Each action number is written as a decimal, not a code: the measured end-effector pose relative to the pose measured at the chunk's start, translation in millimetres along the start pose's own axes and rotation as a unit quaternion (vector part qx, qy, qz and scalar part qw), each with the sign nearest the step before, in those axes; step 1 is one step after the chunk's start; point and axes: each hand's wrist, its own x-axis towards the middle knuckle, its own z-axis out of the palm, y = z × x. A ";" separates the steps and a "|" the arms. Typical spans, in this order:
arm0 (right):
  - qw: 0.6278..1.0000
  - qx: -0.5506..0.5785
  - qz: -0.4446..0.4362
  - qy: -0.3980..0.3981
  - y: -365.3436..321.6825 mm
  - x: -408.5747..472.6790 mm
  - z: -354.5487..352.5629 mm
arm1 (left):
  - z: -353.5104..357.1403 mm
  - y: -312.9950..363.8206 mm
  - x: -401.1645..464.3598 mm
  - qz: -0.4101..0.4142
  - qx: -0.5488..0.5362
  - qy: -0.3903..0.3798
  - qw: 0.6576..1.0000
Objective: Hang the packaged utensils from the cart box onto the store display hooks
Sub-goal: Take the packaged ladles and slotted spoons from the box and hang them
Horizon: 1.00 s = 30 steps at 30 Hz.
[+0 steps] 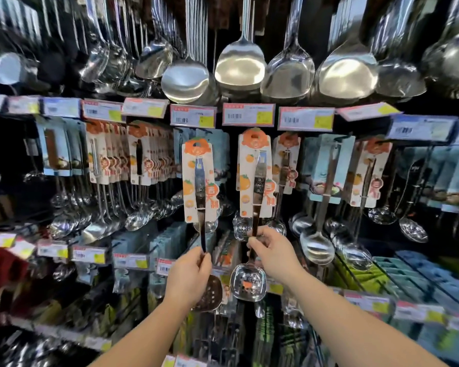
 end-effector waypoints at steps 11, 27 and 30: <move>0.999 0.032 -0.001 0.018 -20.3 23.4 14.7 | -1.9 -11.8 30.1 0.030 0.005 -0.015 0.999; 0.995 0.041 0.070 0.053 -19.7 67.4 33.5 | -6.3 -30.8 48.3 0.041 0.006 -0.048 0.998; 0.992 -0.024 0.095 0.084 -15.7 80.9 34.1 | -4.4 -31.1 51.1 0.048 0.011 -0.057 0.997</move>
